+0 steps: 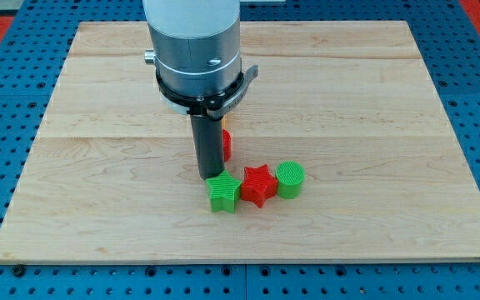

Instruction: Move red star towards up

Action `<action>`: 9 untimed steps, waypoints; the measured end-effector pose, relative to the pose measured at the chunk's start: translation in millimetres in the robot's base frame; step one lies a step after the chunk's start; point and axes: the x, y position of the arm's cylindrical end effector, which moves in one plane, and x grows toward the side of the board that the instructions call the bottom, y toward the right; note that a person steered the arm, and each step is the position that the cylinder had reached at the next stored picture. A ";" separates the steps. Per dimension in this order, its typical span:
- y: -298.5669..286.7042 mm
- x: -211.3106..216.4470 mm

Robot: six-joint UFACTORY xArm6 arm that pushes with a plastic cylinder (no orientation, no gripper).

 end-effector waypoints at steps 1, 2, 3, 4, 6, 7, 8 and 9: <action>-29.3 -0.9; -99.7 -7.3; -99.7 17.2; -99.7 74.0; -42.9 80.8; 10.5 82.7; 10.7 82.7; 29.0 82.7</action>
